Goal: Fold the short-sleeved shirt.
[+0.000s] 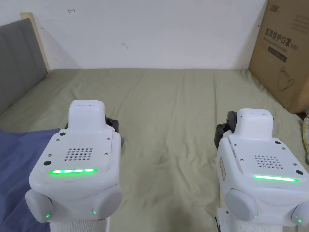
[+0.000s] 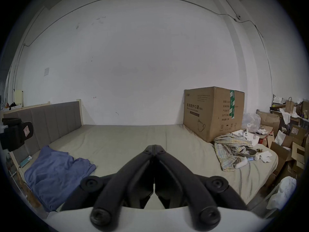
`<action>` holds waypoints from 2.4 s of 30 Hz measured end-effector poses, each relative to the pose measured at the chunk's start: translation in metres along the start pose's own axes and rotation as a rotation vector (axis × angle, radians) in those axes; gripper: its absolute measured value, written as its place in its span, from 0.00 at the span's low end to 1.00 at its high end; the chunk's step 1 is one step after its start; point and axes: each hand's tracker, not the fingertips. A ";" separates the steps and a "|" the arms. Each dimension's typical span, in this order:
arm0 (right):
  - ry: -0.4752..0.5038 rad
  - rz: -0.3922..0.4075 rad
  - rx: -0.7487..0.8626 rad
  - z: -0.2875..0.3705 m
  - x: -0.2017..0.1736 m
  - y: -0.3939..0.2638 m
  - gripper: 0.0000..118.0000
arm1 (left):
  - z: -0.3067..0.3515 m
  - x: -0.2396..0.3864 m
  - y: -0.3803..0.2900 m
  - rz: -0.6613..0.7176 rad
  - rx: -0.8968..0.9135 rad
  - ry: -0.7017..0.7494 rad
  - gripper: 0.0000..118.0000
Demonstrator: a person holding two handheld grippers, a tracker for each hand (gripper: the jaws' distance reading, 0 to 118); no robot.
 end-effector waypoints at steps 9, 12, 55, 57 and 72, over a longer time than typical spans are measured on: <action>0.181 0.014 -0.041 -0.023 -0.050 0.008 0.00 | 0.008 -0.053 0.005 0.037 -0.016 0.136 0.00; 0.283 0.032 -0.049 -0.028 -0.081 0.013 0.00 | 0.018 -0.083 0.006 0.033 -0.030 0.227 0.00; 0.517 0.062 -0.422 -0.117 -0.212 -0.079 0.00 | -0.207 -0.188 -0.169 0.133 -0.821 0.087 0.85; 0.511 0.063 -0.434 -0.123 -0.211 -0.086 0.00 | -0.222 -0.184 -0.184 0.138 -0.879 0.060 0.85; 0.495 0.071 -0.493 -0.127 -0.206 -0.101 0.00 | -0.240 -0.195 -0.194 0.253 -0.946 0.132 0.00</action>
